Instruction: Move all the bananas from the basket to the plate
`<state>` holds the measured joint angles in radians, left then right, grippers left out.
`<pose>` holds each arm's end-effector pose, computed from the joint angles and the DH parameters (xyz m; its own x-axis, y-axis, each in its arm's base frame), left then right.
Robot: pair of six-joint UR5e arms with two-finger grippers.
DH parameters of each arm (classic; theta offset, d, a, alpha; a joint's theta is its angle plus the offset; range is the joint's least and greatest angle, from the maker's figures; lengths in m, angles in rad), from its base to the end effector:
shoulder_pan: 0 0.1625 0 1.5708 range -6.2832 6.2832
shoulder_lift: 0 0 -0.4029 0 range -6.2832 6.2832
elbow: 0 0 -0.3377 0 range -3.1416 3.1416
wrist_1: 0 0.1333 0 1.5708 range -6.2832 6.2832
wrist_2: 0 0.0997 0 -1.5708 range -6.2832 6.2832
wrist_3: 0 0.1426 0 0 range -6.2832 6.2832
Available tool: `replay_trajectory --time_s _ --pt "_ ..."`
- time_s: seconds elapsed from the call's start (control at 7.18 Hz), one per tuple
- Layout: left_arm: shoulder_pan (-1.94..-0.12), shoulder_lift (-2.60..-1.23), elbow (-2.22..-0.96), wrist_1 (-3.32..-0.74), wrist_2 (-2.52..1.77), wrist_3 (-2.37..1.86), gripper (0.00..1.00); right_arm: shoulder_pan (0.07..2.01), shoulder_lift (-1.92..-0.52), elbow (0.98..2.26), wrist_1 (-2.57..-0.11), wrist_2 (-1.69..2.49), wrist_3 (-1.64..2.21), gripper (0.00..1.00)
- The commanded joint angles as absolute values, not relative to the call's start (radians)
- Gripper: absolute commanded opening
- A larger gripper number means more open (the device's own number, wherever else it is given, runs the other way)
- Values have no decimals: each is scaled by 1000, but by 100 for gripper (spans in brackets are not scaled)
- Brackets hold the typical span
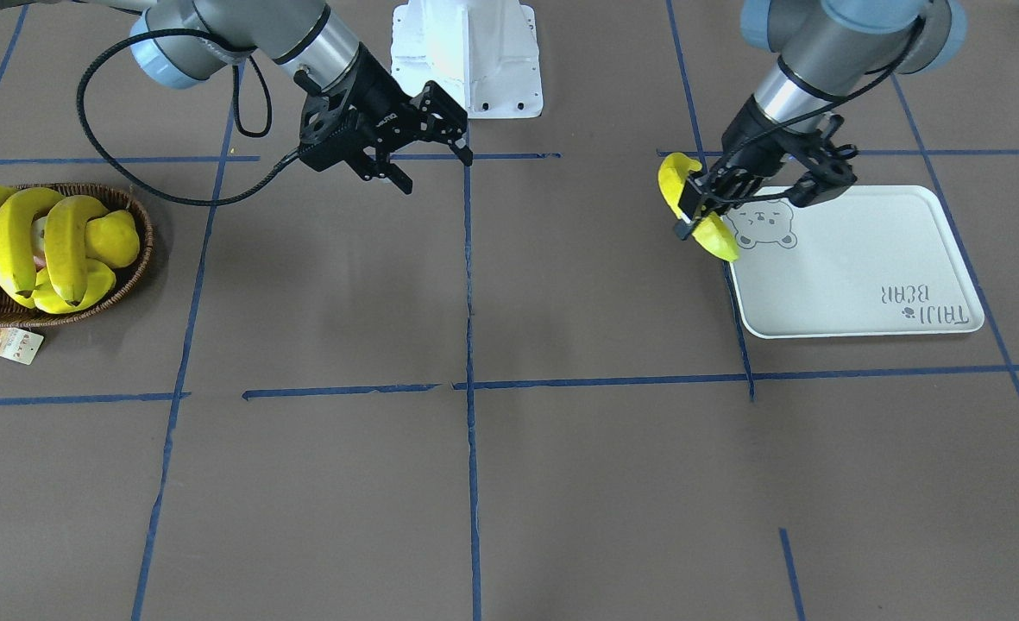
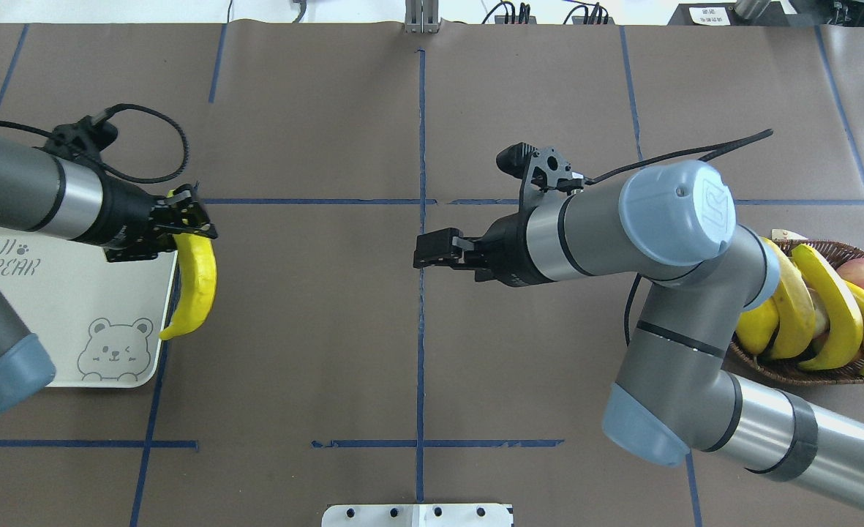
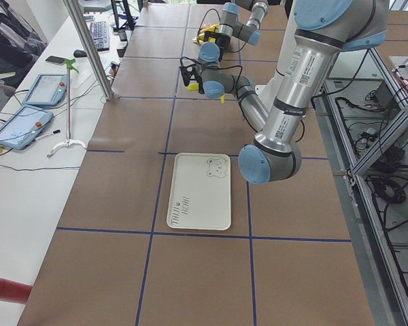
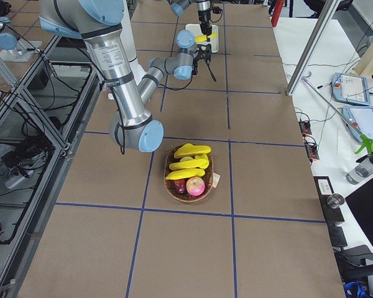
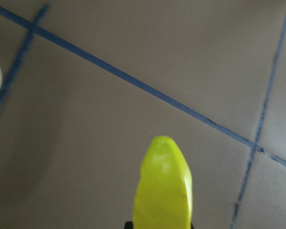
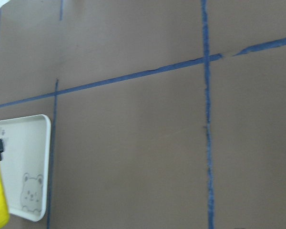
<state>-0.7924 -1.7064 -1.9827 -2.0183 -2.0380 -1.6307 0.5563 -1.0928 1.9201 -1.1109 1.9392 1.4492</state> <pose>0.3046 -0.4073 0.3716 0.3595 -0.4406 -0.8226 0.3927 0.8711 -0.2950 -0.4404 -0.3703 0.2132 0.2600 0.0284 0.9652 -0.1687 0.9855 0.0164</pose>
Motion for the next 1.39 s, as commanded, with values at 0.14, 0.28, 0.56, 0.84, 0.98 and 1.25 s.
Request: replay_trajectory --time_s 0.14,0.28,0.56,0.84,0.98,1.25 --pt "-900 -1507 -1935 -2014 -2039 -1535 0 621 -1101 2052 -1591 1991 1216 100" --pt "-954 -1467 -1901 -2023 -2042 -1419 0 643 -1135 2103 -1682 1993 1137 100" --pt "-1028 -1451 -1736 -2113 -2042 -1281 0 669 -1227 2143 -1683 1994 1013 100" --pt "-1029 -1453 -1587 -2293 -2043 -1258 0 680 -1239 2149 -1684 1996 985 100" --pt "-1034 -1453 -1563 -2310 -2043 -1246 6 680 -1242 2149 -1683 1996 985 100" --pt "-1075 -1431 -1566 -2319 -2049 -1070 100 681 -1264 2160 -1683 1996 968 100"
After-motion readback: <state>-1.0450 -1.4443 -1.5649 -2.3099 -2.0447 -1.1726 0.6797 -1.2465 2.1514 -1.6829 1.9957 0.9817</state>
